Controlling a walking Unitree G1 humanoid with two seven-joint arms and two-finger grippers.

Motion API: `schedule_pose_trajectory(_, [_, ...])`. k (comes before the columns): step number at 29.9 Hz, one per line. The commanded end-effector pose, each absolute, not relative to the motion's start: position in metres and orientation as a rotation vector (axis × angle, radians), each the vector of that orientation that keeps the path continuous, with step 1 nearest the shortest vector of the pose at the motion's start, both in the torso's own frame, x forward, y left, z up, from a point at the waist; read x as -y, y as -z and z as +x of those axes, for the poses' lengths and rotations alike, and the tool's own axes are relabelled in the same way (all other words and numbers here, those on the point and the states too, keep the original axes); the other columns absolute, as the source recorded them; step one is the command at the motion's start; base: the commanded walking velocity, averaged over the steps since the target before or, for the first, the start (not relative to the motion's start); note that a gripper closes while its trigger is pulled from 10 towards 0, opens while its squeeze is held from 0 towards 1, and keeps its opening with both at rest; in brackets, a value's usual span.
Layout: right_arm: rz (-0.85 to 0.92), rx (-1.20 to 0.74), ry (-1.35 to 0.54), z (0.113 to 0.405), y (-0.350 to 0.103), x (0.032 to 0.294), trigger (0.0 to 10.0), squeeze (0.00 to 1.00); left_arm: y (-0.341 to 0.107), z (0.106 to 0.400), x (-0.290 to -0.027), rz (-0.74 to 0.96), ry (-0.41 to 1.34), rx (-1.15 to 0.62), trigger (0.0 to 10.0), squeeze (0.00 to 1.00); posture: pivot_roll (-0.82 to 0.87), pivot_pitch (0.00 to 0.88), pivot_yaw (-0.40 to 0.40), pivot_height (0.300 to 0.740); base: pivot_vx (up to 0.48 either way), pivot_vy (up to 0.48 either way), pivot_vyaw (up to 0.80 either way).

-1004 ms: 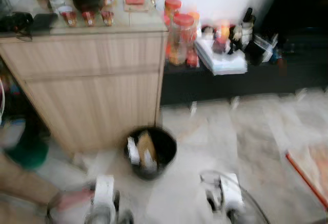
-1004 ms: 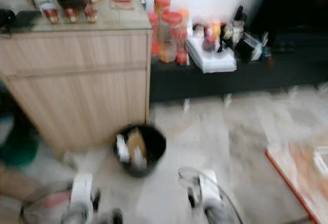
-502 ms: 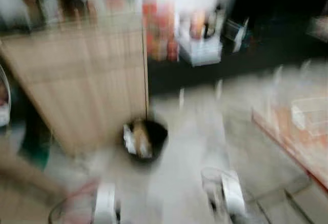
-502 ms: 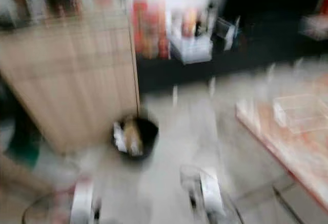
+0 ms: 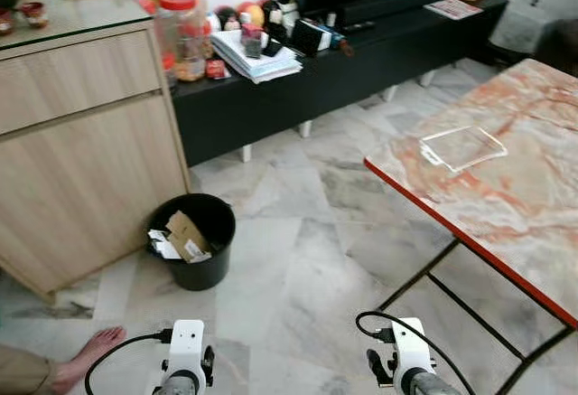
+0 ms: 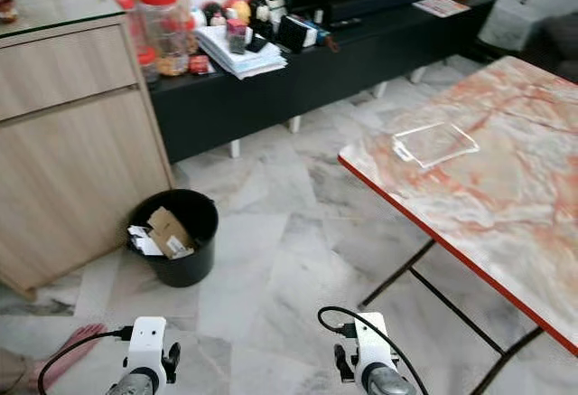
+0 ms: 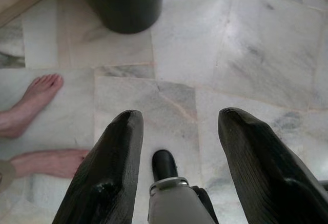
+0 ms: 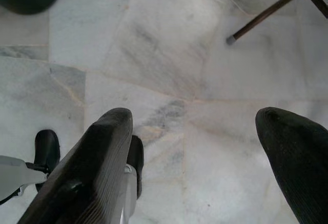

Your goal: Picking trash to rubbish bin

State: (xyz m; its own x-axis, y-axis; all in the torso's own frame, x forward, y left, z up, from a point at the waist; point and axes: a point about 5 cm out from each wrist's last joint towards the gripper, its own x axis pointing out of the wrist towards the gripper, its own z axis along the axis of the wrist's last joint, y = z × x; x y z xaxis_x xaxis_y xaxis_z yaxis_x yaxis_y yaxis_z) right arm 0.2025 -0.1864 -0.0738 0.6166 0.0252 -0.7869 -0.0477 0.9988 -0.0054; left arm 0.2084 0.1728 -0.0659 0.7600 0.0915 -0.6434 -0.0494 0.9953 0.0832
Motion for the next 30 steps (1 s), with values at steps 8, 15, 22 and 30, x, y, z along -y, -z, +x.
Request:
schedule_pose_trajectory(8, [-0.039, -0.925, -0.037, 0.201, 0.075, 0.188, 10.0, 0.00, 0.069, 0.204, -0.172, 0.071, -0.070, -0.732, 10.0, 0.00, 0.04, 0.047, -0.097, 0.740, 0.000, 0.457, -0.78])
schedule_pose_trajectory(15, [-0.039, -0.927, -0.029, 0.200, 0.075, 0.189, 10.0, 0.00, 0.069, 0.204, -0.172, 0.086, -0.071, -0.732, 10.0, 0.00, 0.04, 0.058, -0.100, 0.740, 0.000, 0.137, -0.78])
schedule_pose_trajectory(22, [-0.039, -0.927, -0.022, 0.199, 0.076, 0.189, 10.0, 0.00, 0.067, 0.207, -0.171, 0.085, -0.058, -0.715, 10.0, 0.00, 0.04, 0.062, -0.098, 0.740, 0.000, 0.000, -0.78])
schedule_pose_trajectory(30, [-0.011, -0.868, 0.003, 0.210, 0.069, 0.190, 10.0, 0.00, 0.065, 0.211, -0.167, 0.105, -0.037, -0.701, 10.0, 0.00, 0.03, 0.077, -0.073, 0.740, 0.000, 0.000, -0.49])
